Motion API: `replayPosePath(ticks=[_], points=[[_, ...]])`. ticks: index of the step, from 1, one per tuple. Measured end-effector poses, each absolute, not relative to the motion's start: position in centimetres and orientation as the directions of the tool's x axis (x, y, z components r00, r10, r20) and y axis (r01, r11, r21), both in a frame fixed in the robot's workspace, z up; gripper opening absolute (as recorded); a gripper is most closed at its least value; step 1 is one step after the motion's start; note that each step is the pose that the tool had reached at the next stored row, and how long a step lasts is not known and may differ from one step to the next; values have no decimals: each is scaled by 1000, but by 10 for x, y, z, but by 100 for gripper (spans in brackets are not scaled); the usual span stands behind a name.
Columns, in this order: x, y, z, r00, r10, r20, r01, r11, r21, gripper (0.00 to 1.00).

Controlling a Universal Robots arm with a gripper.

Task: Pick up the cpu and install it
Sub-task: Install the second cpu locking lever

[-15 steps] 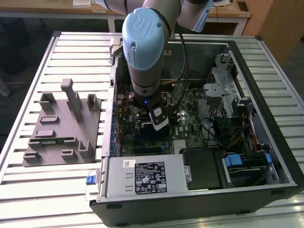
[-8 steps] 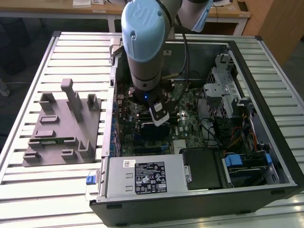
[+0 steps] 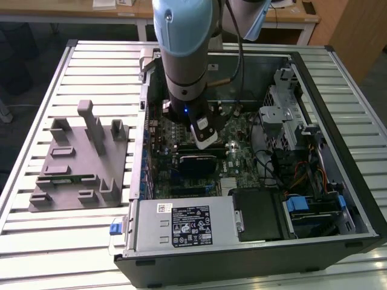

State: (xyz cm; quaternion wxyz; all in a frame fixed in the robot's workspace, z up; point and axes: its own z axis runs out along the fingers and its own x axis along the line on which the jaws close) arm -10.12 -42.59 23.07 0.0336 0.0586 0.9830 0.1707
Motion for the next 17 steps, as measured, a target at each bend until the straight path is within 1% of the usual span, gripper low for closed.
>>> replayPosePath(ticks=[4,9,17], points=[[-101,-426,234,-991,129,-47,106,937,333,11],[-95,-426,234,-989,136,-52,116,950,289,11],[-82,-422,234,-989,138,-57,120,963,243,11]])
